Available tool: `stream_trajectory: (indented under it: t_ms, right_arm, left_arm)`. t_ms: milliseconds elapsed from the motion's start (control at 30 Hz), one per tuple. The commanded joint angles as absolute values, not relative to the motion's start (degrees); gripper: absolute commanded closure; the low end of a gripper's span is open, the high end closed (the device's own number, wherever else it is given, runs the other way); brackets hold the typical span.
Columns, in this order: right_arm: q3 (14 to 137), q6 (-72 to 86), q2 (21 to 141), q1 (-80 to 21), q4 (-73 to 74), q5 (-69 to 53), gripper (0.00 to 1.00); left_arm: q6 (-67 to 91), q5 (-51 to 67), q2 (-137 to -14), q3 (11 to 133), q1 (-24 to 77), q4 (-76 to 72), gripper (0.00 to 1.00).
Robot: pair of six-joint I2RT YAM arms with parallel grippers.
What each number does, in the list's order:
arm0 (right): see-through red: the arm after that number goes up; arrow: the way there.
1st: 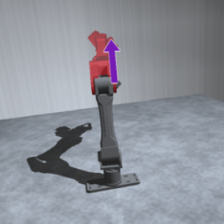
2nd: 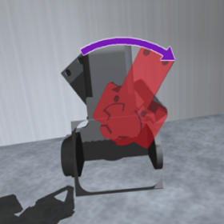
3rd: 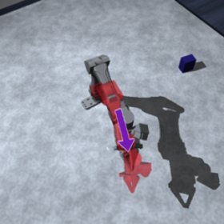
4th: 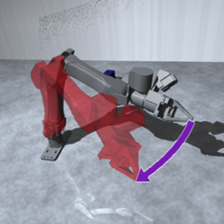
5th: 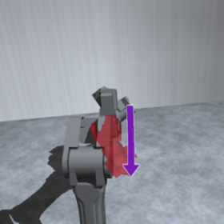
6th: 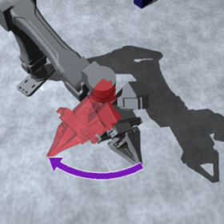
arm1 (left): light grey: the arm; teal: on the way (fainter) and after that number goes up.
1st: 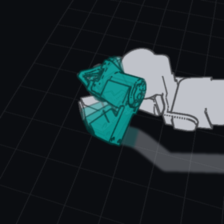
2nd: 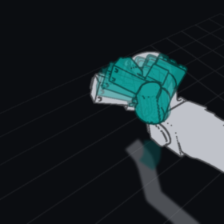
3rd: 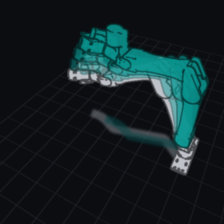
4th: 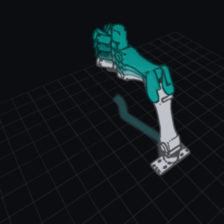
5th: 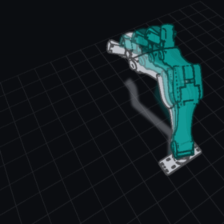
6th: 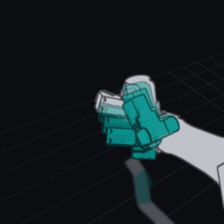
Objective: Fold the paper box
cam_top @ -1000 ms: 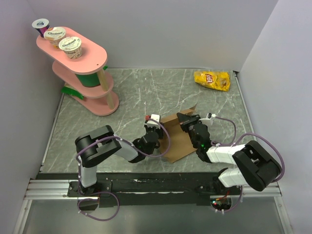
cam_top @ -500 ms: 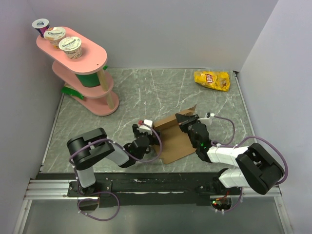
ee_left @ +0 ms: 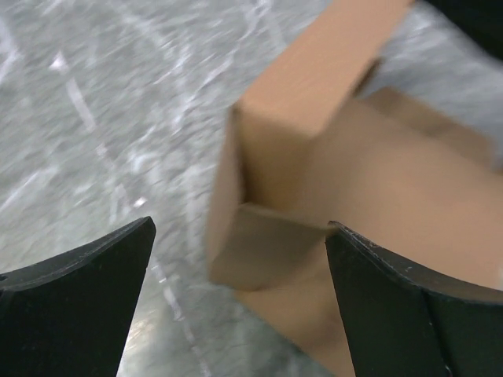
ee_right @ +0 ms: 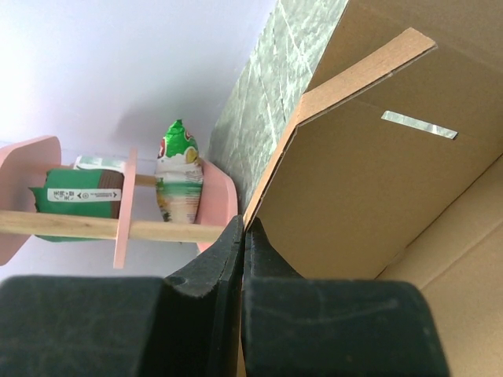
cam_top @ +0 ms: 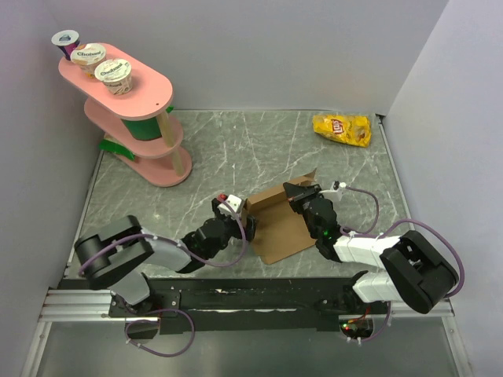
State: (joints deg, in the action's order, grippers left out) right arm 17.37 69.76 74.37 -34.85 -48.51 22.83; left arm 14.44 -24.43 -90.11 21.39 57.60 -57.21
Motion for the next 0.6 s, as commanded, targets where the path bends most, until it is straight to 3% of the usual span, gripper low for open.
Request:
stream_trajectory:
  t_ms: [0,267,400,567]
  right_arm:
    - [17.6,66.0,74.4,-34.7,-41.2,23.8,1.0]
    - [17.2,65.5,73.1,-34.7,-41.4,23.9,1.0]
    - [17.2,65.0,73.2,-34.7,-42.0,23.6,1.0]
    - [17.3,65.1,73.7,-34.7,-42.4,23.4,1.0]
  left_arm:
    - [14.2,-12.7,-83.3,22.1,57.0,-53.6,0.04]
    - [18.5,1.7,-67.3,16.4,49.1,-44.0,0.01]
    - [19.9,0.6,-66.3,16.4,45.5,-37.5,0.17]
    - [20.0,0.2,-72.1,18.3,45.3,-38.6,0.23]
